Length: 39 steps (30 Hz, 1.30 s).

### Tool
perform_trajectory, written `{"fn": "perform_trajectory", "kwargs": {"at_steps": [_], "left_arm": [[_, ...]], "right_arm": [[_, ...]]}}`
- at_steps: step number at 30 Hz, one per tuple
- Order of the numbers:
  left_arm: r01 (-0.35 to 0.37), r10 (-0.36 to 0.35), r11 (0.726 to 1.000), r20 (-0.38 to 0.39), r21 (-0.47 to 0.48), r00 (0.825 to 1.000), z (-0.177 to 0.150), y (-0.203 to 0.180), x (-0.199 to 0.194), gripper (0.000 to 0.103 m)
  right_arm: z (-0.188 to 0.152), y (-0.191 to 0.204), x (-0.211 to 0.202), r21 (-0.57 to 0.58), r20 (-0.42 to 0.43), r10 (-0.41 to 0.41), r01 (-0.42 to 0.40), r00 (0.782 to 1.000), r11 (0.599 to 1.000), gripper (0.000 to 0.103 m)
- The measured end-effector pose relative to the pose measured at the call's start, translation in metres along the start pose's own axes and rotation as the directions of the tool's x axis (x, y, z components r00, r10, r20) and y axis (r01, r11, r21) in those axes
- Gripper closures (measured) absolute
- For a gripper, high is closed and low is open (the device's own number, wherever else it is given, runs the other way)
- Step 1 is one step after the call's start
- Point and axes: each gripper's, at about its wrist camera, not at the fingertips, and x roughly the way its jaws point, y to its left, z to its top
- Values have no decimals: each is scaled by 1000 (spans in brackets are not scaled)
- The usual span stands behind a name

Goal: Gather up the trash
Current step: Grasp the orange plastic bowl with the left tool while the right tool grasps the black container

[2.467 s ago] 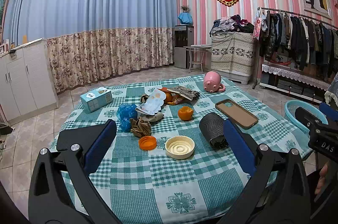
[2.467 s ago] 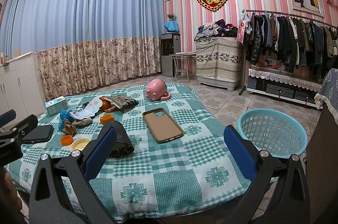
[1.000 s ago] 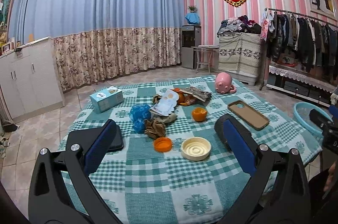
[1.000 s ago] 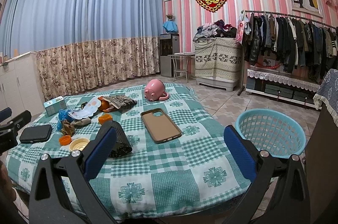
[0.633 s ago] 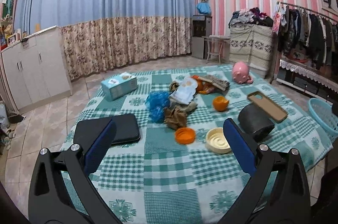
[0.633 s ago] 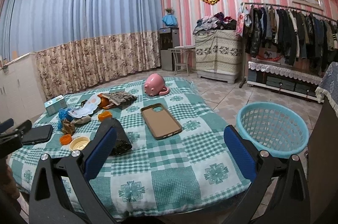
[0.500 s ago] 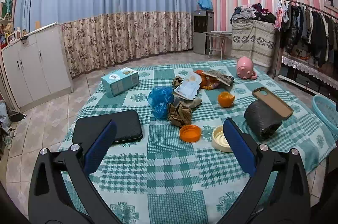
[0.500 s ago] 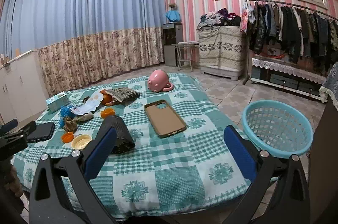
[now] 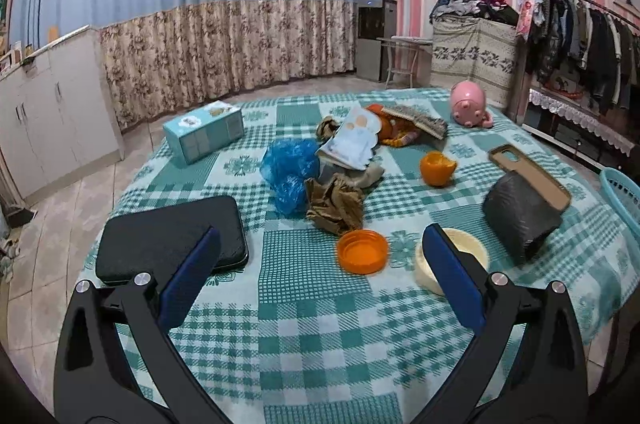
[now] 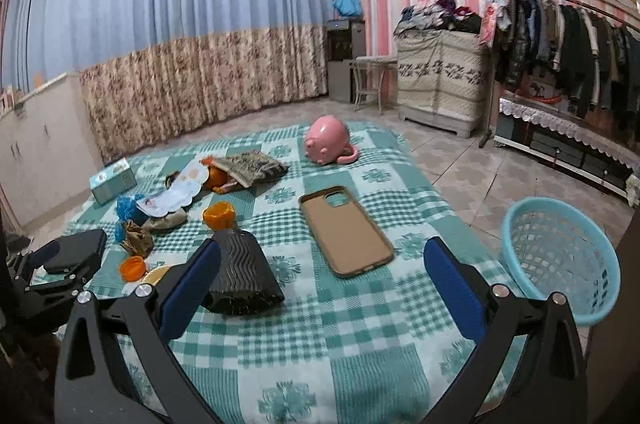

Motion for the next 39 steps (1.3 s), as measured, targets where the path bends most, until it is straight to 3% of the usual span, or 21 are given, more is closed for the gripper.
{"fn": "perform_trajectory", "kwargs": {"at_steps": [6, 11, 20, 23, 25, 27, 33, 39], "left_arm": [[10, -10, 1000, -77, 6, 997, -5, -4, 27, 5], [47, -49, 999, -142, -15, 989, -6, -7, 48, 7], [96, -99, 995, -254, -26, 962, -9, -11, 77, 32], [111, -110, 994, -250, -10, 962, -8, -15, 75, 43], [123, -121, 992, -251, -6, 960, -9, -15, 74, 58], [131, -128, 991, -245, -2, 961, -10, -15, 71, 63], [99, -98, 995, -221, -9, 970, -10, -6, 58, 63], [31, -27, 999, -131, 26, 991, 3, 9, 32, 63]], "right_arm": [[9, 17, 38, -47, -55, 74, -77, 996, 996, 4], [-5, 21, 45, -115, -14, 32, -34, 999, 993, 4], [-10, -1, 54, -40, -54, 41, -43, 998, 998, 4], [-11, 0, 56, -37, -59, 45, -48, 997, 998, 4], [-12, 4, 54, -51, -51, 46, -49, 998, 998, 4], [-12, 8, 53, -68, -44, 49, -52, 998, 996, 4], [-15, 22, 57, -95, -63, 85, -91, 994, 991, 4], [-16, 41, 72, -114, -116, 118, -132, 986, 985, 4]]}}
